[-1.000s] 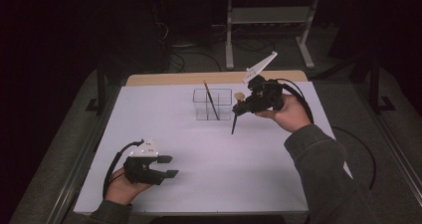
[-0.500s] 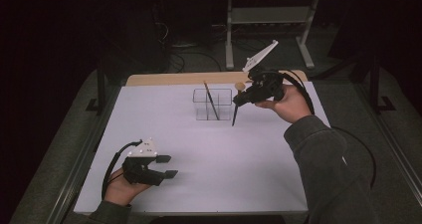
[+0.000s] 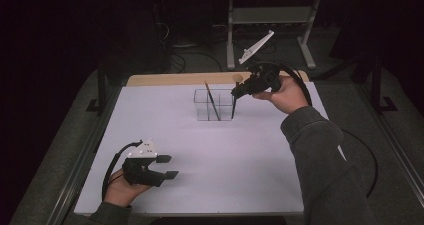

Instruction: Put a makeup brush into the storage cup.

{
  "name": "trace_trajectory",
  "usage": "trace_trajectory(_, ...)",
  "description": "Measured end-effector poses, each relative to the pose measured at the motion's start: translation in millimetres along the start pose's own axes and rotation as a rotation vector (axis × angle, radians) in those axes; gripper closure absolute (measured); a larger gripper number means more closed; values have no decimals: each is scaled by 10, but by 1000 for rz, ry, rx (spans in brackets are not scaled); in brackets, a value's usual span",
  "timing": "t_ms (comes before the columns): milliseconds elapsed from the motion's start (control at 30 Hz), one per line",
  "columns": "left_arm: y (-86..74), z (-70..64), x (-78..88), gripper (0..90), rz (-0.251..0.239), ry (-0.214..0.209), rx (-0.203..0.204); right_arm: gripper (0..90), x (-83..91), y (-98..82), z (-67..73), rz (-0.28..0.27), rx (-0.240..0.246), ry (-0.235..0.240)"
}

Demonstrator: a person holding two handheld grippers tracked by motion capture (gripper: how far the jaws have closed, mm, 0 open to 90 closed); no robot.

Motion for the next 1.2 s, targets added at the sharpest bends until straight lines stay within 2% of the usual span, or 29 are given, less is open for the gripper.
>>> trace_trajectory(100, 5, -9, 0, 400, 0, -1, 1, 825, 2, 43, -51, -10, -13, -8)
trace_trajectory(233, 3, -3, 7, 401, -7, 7, -12, 825, -22, 143, -93, 2, -17, -18)
trace_trajectory(300, -5, -11, 15, 399, -10, 0, 6, 825, -43, 183, -112, 0, -22, -18)
trace_trajectory(500, -8, -1, 13, 393, -12, -1, 10, 826, -79, 264, -185, 19, -38, -37)
trace_trajectory(800, -16, 19, 16, 376, -9, 8, 13, 825, -87, 355, -296, 28, -76, -56)
trace_trajectory(1200, -23, 31, 32, 369, -15, 8, 21, 825, -124, 445, -380, 43, -91, -102)
Point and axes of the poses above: each handheld gripper's, and its own axes: x roughly backward along the jaws, y roughly out of its top, z roughly to its left, the point moved 1 cm from there along -x, roughly forward along the jaws, and after that the axes turned 15 degrees about z, right-handed, at the moved point
